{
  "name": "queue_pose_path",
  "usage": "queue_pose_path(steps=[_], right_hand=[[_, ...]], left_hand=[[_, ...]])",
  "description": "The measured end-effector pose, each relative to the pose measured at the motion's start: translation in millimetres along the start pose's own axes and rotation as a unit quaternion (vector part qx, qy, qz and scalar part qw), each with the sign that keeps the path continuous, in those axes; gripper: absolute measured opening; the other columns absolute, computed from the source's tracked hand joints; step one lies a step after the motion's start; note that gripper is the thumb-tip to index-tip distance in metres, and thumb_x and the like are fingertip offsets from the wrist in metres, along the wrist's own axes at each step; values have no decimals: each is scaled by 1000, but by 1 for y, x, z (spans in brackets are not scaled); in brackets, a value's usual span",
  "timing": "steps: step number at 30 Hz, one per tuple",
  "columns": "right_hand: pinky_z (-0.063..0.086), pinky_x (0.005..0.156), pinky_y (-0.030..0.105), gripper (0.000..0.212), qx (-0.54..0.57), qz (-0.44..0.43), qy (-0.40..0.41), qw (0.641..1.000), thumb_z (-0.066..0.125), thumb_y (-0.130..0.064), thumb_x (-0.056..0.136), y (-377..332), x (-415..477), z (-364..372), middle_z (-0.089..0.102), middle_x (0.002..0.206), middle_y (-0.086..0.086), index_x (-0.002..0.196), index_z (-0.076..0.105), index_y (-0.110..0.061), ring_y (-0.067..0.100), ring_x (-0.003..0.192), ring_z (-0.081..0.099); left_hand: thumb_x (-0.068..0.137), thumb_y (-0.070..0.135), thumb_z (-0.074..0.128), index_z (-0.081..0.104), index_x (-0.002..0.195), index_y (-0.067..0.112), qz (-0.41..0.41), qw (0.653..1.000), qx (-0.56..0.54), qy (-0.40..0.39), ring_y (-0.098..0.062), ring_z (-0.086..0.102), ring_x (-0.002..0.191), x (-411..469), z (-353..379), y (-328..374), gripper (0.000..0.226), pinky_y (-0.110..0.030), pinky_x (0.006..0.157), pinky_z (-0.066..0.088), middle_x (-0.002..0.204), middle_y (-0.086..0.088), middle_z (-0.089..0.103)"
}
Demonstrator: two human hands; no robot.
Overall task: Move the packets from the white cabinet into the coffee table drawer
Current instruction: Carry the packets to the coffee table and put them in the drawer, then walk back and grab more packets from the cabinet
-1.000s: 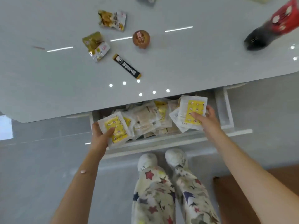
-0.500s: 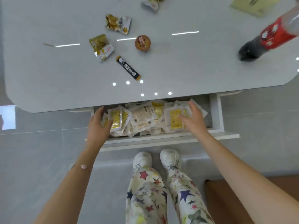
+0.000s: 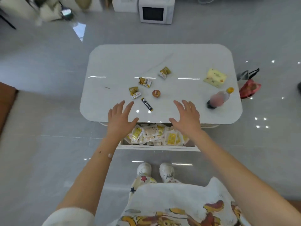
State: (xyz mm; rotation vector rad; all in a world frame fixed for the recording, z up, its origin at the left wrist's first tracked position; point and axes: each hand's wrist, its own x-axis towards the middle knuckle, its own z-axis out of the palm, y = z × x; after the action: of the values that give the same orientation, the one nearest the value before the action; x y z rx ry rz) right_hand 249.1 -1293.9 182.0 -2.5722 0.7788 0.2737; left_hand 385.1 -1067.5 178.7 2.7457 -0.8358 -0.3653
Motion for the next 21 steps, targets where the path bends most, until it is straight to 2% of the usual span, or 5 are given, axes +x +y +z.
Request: queue_pose_path(steps=[5, 9, 14, 17, 21], right_hand=[[20, 113, 45, 75, -75, -80, 31, 994, 54, -45, 90, -34, -28, -39, 17, 158, 7, 152, 16, -27, 32, 146, 9], [22, 112, 46, 77, -122, -138, 16, 983, 54, -45, 90, -63, -43, -48, 15, 158, 7, 152, 12, -27, 33, 145, 10], [18, 114, 47, 79, -133, -221, 8, 966, 54, -51, 87, -113, -49, -45, 18, 158, 8, 152, 15, -28, 33, 145, 11], [18, 113, 48, 79, -127, -280, -5, 952, 54, -54, 86, -156, -57, -37, 20, 157, 6, 151, 18, -29, 31, 145, 11], [13, 115, 46, 78, -132, -357, -24, 924, 52, -57, 87, -225, -73, -15, 19, 158, 5, 151, 16, -32, 30, 146, 10]], left_hand=[[91, 52, 50, 23, 152, 30, 3, 998, 56, 37, -36, 13, 145, -35, -40, 18, 70, -54, 116, 9, 158, -11, 20], [91, 55, 48, 17, 152, 32, -28, 995, 81, 39, -35, 10, 146, -64, -56, 13, 73, -53, 116, 8, 160, -9, 16], [86, 62, 41, 22, 151, 31, -106, 988, 79, 74, -38, 17, 144, -111, -78, -24, 75, -54, 114, 15, 157, -12, 23], [89, 60, 46, 15, 152, 33, -168, 979, 75, 90, -36, 12, 146, -144, -92, -56, 75, -52, 116, 9, 159, -10, 16], [88, 60, 48, 17, 152, 35, -249, 959, 52, 127, -34, 10, 146, -199, -107, -106, 75, -51, 117, 7, 159, -8, 16]])
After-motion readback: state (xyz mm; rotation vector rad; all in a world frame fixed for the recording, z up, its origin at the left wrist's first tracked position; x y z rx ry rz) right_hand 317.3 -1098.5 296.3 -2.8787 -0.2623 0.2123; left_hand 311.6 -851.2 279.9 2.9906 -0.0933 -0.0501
